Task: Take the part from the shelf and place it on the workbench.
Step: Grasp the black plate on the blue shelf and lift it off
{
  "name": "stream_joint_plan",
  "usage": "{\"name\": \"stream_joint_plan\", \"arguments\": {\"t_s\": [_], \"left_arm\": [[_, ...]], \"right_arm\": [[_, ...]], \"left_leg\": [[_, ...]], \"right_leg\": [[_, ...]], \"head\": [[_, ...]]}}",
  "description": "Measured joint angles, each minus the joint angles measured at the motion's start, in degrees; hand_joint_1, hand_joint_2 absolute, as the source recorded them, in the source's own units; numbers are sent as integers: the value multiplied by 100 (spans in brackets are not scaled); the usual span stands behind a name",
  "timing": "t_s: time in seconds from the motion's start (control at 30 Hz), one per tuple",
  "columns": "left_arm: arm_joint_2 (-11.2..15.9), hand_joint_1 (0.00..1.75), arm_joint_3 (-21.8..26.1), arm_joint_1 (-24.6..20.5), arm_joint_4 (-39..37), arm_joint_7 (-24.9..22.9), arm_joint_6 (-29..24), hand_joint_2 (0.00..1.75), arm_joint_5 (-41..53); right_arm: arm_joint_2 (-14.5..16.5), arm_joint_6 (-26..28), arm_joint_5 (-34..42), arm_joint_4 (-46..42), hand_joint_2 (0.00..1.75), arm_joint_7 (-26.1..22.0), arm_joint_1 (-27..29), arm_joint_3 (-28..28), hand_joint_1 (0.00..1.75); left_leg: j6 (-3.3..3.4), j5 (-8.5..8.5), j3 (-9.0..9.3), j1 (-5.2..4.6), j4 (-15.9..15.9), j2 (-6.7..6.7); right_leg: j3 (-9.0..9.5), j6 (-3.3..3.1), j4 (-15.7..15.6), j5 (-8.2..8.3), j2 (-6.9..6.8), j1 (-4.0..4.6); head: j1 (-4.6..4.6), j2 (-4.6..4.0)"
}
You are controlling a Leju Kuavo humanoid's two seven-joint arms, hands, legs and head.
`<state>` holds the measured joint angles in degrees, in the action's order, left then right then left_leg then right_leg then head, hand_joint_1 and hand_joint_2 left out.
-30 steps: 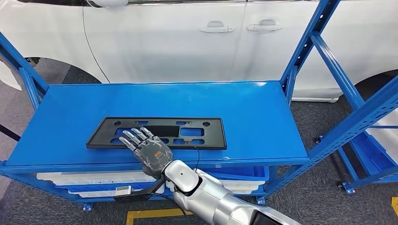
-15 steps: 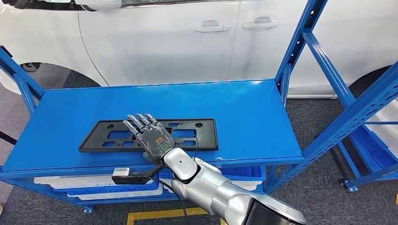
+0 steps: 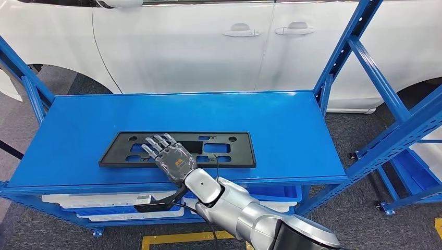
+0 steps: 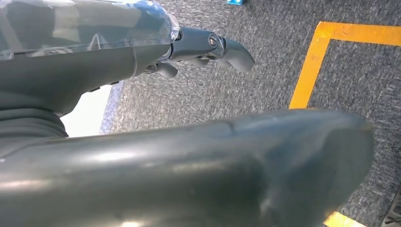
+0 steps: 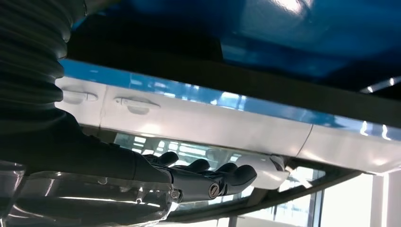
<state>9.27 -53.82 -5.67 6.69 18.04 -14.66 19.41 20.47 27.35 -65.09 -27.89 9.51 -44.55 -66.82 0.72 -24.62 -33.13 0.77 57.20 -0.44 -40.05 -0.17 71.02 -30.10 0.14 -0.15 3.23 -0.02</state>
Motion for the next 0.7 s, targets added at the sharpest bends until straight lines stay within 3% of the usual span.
{"name": "stream_joint_plan", "arguments": {"t_s": [0.07,0.1,0.2,0.27,0.3,0.37,0.43,0.47,0.5,0.53,0.6,0.63,0.7], "left_arm": [[-3,0,-5,-5,0,1,-2,0,0],[-4,0,-7,-9,0,2,-2,0,0],[0,0,-8,-15,0,9,-2,0,0],[2,0,-8,-17,0,22,-1,0,0],[4,0,-9,-19,0,26,-1,0,0],[9,0,-10,-11,-5,26,-1,0,0],[11,0,-13,3,-10,25,-2,0,0],[13,0,-14,8,-11,25,-4,0,0],[14,0,-15,9,-12,25,-7,0,0],[17,0,-17,7,-13,26,-10,0,0],[24,0,-20,-5,-14,28,-17,0,0],[26,0,-24,-9,-15,31,-19,0,0],[32,0,-40,-11,-15,36,-20,0,0]], "right_arm": [[-1,-23,-16,50,175,2,-14,-21,0],[-1,-42,-34,69,175,6,-23,-32,0],[1,-103,-108,172,175,16,-28,-61,0],[4,-113,-158,262,175,13,-30,-63,0],[6,-111,-181,302,175,9,-33,-63,0],[9,-104,-207,380,175,3,-31,-63,0],[9,-84,-238,436,175,20,-26,-63,0],[10,-73,-263,450,175,46,-27,-63,0],[11,-69,-291,460,175,96,-28,-63,0],[14,-78,-320,468,175,168,-31,-63,0],[20,-127,-364,483,175,317,-46,-63,0],[21,-159,-384,491,175,386,-57,-63,0],[22,-216,-408,511,175,505,-80,-63,0]], "left_leg": [[-18,-14,18,-21,5,-3],[-37,-21,16,-33,9,-2],[-133,-27,13,-31,-2,3],[-199,-118,-17,-13,100,9],[-230,-245,-100,-9,302,10],[-286,-615,-435,6,1036,12],[-325,-786,-717,22,1609,12],[-335,-712,-720,31,1600,12],[-338,-530,-597,40,1338,14],[-337,-310,-391,49,916,16],[-287,-48,-29,33,183,14],[-249,-20,48,20,22,11],[-158,-25,55,3,-12,1]], "right_leg": [[402,-82,-846,371,-6,27],[533,-108,-1132,463,-10,38],[599,-151,-1321,493,-11,60],[638,-201,-1386,521,-15,39],[661,-221,-1419,534,-20,21],[681,-244,-1431,532,-25,11],[689,-250,-1424,520,-23,11],[697,-245,-1418,513,-21,8],[711,-234,-1409,501,-17,4],[726,-216,-1396,485,-14,1],[734,-165,-1361,453,-7,17],[729,-140,-1349,446,-4,27],[723,-84,-1350,449,1,28]], "head": [[0,0],[0,0],[0,0],[1,0],[1,0],[1,0],[1,0],[1,0],[1,0],[0,0],[0,0],[0,0],[0,0]]}}
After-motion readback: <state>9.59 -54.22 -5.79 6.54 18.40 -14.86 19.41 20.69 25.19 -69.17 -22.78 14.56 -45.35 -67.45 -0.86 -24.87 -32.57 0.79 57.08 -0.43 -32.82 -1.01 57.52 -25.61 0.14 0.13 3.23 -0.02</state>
